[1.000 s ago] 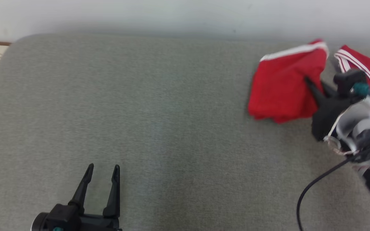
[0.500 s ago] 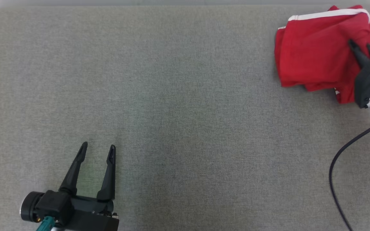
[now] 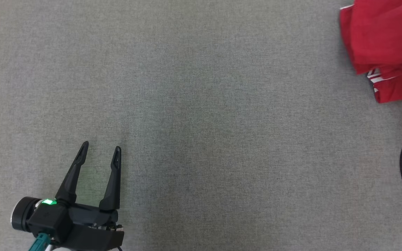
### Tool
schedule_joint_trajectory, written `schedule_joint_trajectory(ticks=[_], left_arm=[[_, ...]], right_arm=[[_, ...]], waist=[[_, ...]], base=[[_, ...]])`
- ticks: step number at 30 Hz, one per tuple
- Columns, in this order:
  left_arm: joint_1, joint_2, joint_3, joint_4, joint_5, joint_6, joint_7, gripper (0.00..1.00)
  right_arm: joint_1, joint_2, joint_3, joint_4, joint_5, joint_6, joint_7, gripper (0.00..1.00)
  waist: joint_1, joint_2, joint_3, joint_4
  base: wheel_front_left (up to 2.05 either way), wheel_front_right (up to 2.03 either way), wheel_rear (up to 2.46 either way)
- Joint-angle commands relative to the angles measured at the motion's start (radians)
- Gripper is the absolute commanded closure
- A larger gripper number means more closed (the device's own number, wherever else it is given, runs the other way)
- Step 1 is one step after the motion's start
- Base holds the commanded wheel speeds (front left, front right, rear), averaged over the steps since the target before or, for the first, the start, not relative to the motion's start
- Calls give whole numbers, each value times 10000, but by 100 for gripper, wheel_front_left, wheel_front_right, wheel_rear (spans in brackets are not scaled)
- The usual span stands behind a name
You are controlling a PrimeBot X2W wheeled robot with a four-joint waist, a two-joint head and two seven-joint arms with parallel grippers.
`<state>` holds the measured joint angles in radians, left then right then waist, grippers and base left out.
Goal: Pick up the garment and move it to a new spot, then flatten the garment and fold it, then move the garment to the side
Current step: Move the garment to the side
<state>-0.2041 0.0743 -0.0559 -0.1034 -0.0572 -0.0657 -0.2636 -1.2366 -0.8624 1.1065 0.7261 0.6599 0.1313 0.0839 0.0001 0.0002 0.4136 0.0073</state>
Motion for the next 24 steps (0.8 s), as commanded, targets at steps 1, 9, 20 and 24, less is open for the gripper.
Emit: schedule_joint_trajectory(ticks=[1,9,20,24], left_arm=[[55,72,40,-81,94,-10,-9,0],[131,58,99,-397,129,28,-9,0],[-31,131,175,-547,91,-79,-9,0],[-22,118,153,-623,153,-54,-9,0]], right_arm=[[-267,-250,306,-115,167,-13,104,100],[-1152,-1312,1440,-575,301,-13,461,100],[-1764,-2256,1748,-1230,-364,-15,878,100],[-1828,-2354,1762,-1303,-477,-13,1005,100]], waist=[[-1,-2,60,57],[-1,-2,236,14],[-1,-2,543,-118],[-1,-2,582,-144]], base=[[0,0,0],[0,0,0],[0,0,0],[0,0,0]])
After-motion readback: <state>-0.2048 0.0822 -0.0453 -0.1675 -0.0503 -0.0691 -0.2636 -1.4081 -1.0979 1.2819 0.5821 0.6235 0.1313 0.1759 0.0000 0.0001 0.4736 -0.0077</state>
